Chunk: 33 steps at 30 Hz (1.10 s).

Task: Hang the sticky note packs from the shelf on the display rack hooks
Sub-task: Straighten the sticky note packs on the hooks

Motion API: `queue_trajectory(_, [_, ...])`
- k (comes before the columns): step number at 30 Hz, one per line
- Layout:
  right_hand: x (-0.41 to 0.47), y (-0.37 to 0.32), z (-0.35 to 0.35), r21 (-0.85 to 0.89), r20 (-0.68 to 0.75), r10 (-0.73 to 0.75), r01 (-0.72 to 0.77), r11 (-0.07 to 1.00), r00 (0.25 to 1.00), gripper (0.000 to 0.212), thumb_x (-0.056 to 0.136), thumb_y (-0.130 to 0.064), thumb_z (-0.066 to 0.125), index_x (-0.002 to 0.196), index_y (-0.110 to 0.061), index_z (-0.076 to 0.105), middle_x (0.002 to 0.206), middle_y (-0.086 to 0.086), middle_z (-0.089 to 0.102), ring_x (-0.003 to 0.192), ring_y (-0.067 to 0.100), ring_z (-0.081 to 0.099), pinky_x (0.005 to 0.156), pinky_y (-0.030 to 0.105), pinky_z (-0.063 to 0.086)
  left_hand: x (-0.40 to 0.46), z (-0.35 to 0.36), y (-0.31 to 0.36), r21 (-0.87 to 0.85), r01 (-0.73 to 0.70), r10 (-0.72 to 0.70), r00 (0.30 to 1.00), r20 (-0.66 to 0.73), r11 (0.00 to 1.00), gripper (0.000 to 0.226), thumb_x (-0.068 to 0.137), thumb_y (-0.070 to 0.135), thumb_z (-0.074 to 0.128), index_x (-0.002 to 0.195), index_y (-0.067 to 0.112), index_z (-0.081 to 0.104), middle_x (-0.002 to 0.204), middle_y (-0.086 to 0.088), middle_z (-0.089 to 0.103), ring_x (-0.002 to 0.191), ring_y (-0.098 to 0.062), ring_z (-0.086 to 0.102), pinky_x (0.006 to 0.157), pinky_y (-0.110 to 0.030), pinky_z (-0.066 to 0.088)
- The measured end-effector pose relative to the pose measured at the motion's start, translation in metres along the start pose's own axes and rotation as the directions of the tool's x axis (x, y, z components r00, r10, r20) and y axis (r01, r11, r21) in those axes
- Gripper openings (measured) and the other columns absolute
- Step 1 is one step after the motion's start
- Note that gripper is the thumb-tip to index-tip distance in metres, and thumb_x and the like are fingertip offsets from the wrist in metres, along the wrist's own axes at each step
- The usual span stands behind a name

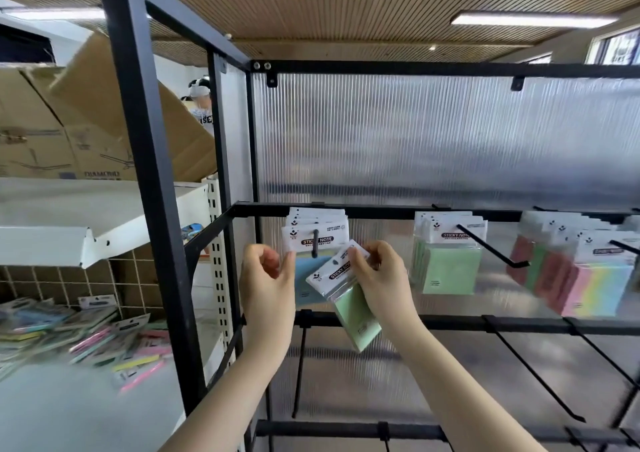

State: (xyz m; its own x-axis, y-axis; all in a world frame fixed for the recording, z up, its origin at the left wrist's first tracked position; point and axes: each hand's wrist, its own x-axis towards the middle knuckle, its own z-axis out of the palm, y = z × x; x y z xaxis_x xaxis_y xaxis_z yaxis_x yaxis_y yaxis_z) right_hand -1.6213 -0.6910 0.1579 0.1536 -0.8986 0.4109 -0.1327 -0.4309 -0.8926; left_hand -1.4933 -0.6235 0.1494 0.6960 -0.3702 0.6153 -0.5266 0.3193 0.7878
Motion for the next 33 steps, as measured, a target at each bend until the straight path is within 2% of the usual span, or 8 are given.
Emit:
queue_trajectory(5, [-0.026, 0.005, -0.026, 0.017, -0.134, -0.098, 0.101, 0.995, 0.986, 0.026, 0.098, -0.025, 0.050, 0.078, -0.008, 0.050, 0.066, -0.001, 0.052, 0.061, 0.009, 0.044, 0.056, 0.026, 0.035, -0.054, 0.002, 0.016, -0.199, -0.085, 0.106, 0.989, 0.100, 0.976, 0.016, 0.089, 0.040, 0.055, 0.088, 0.026, 0.047, 0.074, 0.007, 0.051, 0.067, -0.013, 0.050, 0.062, -0.019, 0.041])
queue_trajectory(10, [-0.061, 0.001, -0.066, -0.145, -0.228, -0.262, 0.234, 0.961, 0.938, 0.031, 0.092, -0.046, 0.037, 0.085, -0.017, 0.046, 0.061, -0.002, 0.058, 0.053, 0.016, 0.054, 0.050, 0.045, 0.046, -0.090, 0.030, 0.048, -0.233, 0.067, 0.029, 0.922, 0.387, 0.970, 0.040, 0.083, 0.067, 0.051, 0.094, 0.028, 0.052, 0.072, 0.009, 0.056, 0.068, -0.003, 0.056, 0.061, -0.010, 0.041])
queue_trajectory(13, [-0.069, -0.002, -0.094, -0.212, -0.273, -0.325, 0.273, 0.939, 0.906, 0.034, 0.089, -0.051, 0.036, 0.088, -0.019, 0.047, 0.061, -0.004, 0.058, 0.053, 0.016, 0.057, 0.050, 0.047, 0.048, -0.097, 0.047, 0.067, -0.266, 0.189, -0.027, 0.857, 0.514, 0.945, 0.038, 0.074, 0.059, 0.056, 0.096, 0.029, 0.056, 0.081, -0.001, 0.065, 0.073, -0.011, 0.063, 0.062, -0.019, 0.049])
queue_trajectory(17, [-0.068, 0.001, -0.130, -0.267, -0.285, -0.322, 0.248, 0.931, 0.903, 0.010, 0.095, -0.031, 0.049, 0.087, -0.027, 0.046, 0.061, -0.013, 0.058, 0.055, 0.006, 0.054, 0.049, 0.034, 0.044, -0.105, 0.068, 0.090, -0.305, 0.106, 0.072, 0.851, 0.520, 0.947, 0.010, 0.087, 0.033, 0.062, 0.090, 0.025, 0.057, 0.079, 0.001, 0.065, 0.071, -0.007, 0.062, 0.061, -0.012, 0.044])
queue_trajectory(19, [-0.066, 0.004, -0.145, -0.280, -0.267, -0.305, 0.229, 0.932, 0.914, 0.019, 0.093, -0.026, 0.058, 0.084, -0.034, 0.044, 0.061, -0.021, 0.059, 0.053, 0.001, 0.052, 0.050, 0.024, 0.038, -0.108, 0.078, 0.099, -0.326, 0.074, 0.111, 0.851, 0.513, 0.943, 0.005, 0.089, 0.022, 0.063, 0.088, 0.022, 0.058, 0.077, 0.003, 0.063, 0.068, -0.006, 0.060, 0.061, -0.011, 0.043])
queue_trajectory(24, [-0.060, -0.001, -0.167, -0.228, -0.274, -0.323, 0.265, 0.937, 0.906, 0.021, 0.090, -0.023, 0.064, 0.084, -0.036, 0.049, 0.071, -0.028, 0.062, 0.061, -0.003, 0.056, 0.054, 0.012, 0.041, -0.113, 0.094, 0.116, -0.374, -0.015, 0.203, 0.861, 0.467, 0.927, 0.008, 0.089, 0.018, 0.064, 0.084, 0.022, 0.059, 0.058, 0.010, 0.050, 0.052, -0.005, 0.045, 0.051, -0.014, 0.037])
queue_trajectory(30, [-0.046, -0.008, -0.174, -0.148, -0.248, -0.336, 0.308, 0.940, 0.909, 0.019, 0.091, -0.019, 0.063, 0.087, -0.033, 0.051, 0.075, -0.024, 0.064, 0.069, -0.002, 0.062, 0.059, 0.012, 0.045, -0.104, 0.106, 0.124, -0.403, 0.015, 0.188, 0.869, 0.458, 0.915, 0.005, 0.089, 0.020, 0.064, 0.088, 0.020, 0.059, 0.061, 0.024, 0.055, 0.058, 0.000, 0.053, 0.069, -0.037, 0.055])
queue_trajectory(33, [-0.039, -0.004, -0.174, -0.157, -0.228, -0.319, 0.289, 0.944, 0.920, 0.018, 0.091, -0.019, 0.063, 0.087, -0.032, 0.051, 0.079, -0.028, 0.063, 0.072, -0.003, 0.062, 0.060, 0.011, 0.046, -0.102, 0.109, 0.120, -0.385, 0.000, 0.191, 0.868, 0.458, 0.923, 0.006, 0.088, 0.021, 0.064, 0.088, 0.023, 0.058, 0.062, 0.018, 0.056, 0.058, -0.002, 0.053, 0.066, -0.036, 0.055])
